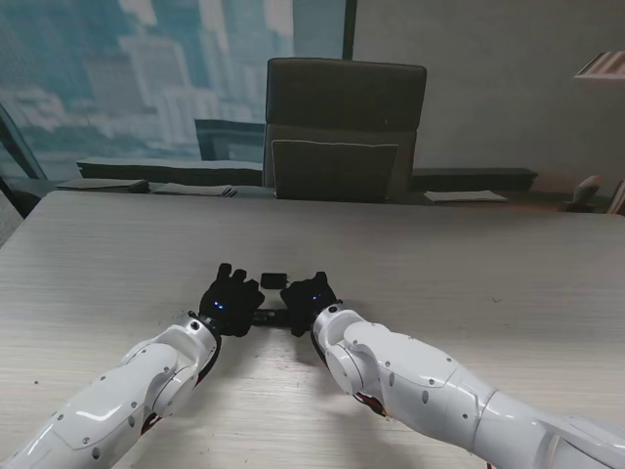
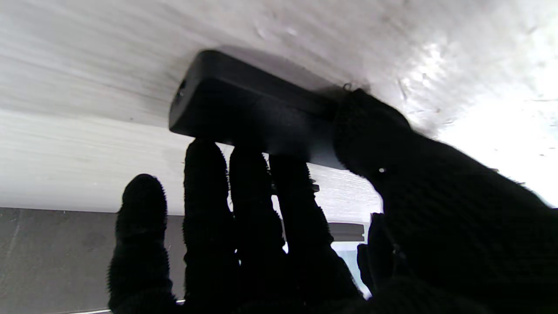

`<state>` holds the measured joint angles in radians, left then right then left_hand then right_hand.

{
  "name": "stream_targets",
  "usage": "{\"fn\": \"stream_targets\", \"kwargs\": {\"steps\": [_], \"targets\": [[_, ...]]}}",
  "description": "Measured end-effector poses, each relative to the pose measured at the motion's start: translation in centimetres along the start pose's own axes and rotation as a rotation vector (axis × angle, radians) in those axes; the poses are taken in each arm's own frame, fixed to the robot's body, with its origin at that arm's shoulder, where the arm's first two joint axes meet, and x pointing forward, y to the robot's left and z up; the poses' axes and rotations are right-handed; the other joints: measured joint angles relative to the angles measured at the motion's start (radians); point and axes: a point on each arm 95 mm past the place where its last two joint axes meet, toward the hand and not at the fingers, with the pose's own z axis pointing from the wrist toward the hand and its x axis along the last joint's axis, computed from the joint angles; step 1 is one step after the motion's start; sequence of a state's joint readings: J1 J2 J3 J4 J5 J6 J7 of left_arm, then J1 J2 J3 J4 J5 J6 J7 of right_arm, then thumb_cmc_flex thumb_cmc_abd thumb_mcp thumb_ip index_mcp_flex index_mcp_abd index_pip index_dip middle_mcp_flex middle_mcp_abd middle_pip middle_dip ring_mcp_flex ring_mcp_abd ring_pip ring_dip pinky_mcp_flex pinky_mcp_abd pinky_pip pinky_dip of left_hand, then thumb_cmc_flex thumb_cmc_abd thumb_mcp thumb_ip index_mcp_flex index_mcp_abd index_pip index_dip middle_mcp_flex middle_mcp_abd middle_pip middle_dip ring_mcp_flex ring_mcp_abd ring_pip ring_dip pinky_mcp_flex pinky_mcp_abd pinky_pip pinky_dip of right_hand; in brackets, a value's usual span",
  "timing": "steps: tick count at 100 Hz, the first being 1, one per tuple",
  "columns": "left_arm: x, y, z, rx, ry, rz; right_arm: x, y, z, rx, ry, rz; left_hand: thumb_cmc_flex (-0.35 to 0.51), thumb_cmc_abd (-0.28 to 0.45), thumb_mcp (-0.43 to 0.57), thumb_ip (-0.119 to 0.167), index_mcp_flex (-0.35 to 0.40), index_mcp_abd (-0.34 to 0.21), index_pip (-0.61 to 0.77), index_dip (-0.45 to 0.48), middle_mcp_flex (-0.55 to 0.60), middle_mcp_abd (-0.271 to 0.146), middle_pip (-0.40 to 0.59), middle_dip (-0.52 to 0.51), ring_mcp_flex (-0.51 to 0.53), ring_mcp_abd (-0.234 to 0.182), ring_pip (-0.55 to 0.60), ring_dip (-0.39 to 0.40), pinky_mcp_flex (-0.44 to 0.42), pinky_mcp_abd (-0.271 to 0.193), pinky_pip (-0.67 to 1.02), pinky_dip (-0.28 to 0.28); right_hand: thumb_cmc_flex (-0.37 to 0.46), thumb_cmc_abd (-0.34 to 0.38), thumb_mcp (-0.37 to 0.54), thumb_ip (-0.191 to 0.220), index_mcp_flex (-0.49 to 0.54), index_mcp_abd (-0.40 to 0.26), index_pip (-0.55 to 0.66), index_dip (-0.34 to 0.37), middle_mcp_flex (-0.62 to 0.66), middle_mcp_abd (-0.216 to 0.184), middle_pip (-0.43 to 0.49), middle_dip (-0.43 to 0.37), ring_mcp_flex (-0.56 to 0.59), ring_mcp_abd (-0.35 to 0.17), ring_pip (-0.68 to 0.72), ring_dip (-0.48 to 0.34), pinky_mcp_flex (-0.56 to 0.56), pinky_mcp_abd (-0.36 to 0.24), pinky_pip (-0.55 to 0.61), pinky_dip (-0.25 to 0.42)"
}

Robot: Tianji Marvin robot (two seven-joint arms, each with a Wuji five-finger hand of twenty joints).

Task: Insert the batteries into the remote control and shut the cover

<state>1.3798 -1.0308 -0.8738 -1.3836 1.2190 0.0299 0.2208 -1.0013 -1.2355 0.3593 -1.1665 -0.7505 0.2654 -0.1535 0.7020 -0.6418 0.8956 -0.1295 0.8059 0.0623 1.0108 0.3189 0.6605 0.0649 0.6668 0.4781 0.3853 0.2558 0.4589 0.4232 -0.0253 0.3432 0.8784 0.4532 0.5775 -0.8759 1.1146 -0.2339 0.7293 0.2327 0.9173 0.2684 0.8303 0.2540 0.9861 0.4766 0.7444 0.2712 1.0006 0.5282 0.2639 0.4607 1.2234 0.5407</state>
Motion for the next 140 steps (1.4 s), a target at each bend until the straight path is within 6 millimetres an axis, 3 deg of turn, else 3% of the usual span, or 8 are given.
{"fn": "stream_targets", "kwargs": {"steps": [112,140], "targets": [[1.2,0.2,0.5,-0.011,0.005,-0.008,0.0,-0.1,0.2,-0.007,-0.006,0.011,0.0,-0.01,0.008,0.0,-0.002,0.0,0.018,0.008,0.0,-0.001,0.0,0.0,0.0,0.0,0.0,0.0,0.0,0.0,0.0,0.0,-0.001,-0.001,-0.01,-0.009,0.0,0.0,0.038,0.0,0.0,-0.008,0.0,0.0,0.0,-0.001,0.0,0.0,0.0,0.0,0.0,0.0],[1.2,0.2,0.6,-0.016,-0.007,0.002,0.0,-0.1,0.1,-0.008,-0.007,0.015,0.0,-0.001,0.018,0.0,-0.033,-0.011,0.019,0.016,-0.022,-0.001,0.0,0.0,0.0,0.0,0.0,0.0,0.0,0.0,0.0,0.0,-0.001,-0.001,-0.011,-0.009,0.0,0.0,0.038,0.0,0.0,-0.008,0.0,0.0,0.0,-0.001,0.0,0.0,0.0,0.0,0.0,0.0]]}}
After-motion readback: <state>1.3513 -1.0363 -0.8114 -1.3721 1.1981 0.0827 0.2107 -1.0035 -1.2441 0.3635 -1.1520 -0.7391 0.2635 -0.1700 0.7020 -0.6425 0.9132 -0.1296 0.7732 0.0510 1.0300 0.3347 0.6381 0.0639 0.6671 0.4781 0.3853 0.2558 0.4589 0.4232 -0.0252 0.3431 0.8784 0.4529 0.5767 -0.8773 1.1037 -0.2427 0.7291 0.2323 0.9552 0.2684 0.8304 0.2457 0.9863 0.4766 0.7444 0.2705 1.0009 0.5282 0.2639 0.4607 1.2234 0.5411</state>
